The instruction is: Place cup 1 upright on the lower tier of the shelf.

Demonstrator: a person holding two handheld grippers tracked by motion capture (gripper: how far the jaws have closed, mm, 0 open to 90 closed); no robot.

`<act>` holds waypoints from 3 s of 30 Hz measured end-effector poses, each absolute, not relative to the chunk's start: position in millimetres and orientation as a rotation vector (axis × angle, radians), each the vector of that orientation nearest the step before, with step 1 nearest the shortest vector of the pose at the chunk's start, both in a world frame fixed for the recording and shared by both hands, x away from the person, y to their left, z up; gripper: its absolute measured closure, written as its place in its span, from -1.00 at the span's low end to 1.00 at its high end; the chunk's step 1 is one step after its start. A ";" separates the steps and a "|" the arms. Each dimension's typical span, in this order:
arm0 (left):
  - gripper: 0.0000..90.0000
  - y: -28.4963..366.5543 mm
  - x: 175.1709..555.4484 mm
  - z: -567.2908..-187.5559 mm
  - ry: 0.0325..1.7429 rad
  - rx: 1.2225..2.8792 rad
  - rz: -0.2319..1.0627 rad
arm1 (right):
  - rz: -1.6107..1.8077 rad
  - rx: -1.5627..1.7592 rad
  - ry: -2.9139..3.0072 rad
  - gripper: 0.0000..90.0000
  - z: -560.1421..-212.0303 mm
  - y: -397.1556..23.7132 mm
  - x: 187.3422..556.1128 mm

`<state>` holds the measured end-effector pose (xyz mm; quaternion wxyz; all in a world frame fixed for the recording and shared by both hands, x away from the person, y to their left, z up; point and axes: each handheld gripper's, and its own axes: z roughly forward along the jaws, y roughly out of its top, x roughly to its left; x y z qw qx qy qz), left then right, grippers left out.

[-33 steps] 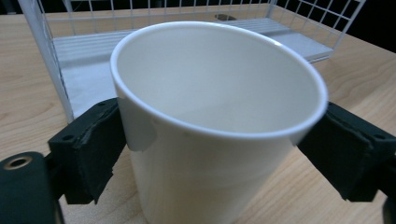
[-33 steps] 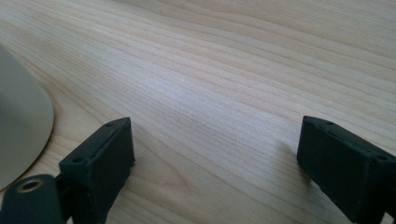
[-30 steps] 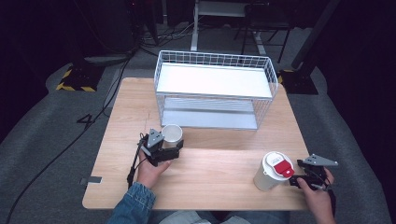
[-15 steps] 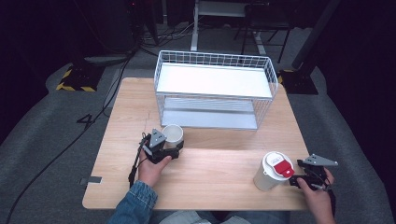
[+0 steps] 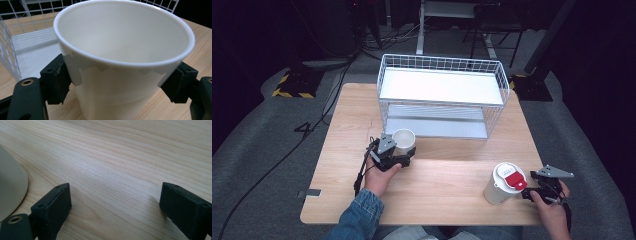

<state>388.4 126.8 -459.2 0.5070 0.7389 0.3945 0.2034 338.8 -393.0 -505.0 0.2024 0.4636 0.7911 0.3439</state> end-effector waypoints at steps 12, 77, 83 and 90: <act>-0.53 113.9 400.7 -432.2 0.922 1.767 0.491 | 0.959 1.288 2.208 -0.77 -505.1 -393.2 339.2; -0.67 27.2 517.5 -485.3 1.072 1.664 0.561 | 0.960 1.296 2.207 -0.77 -505.0 -392.8 338.7; -0.67 30.1 513.6 -482.7 1.056 1.685 0.594 | 0.959 1.294 2.208 -0.77 -505.0 -392.9 338.8; -0.67 31.3 503.1 -472.7 1.009 1.711 0.631 | 0.959 1.295 2.208 -0.77 -505.0 -393.0 338.9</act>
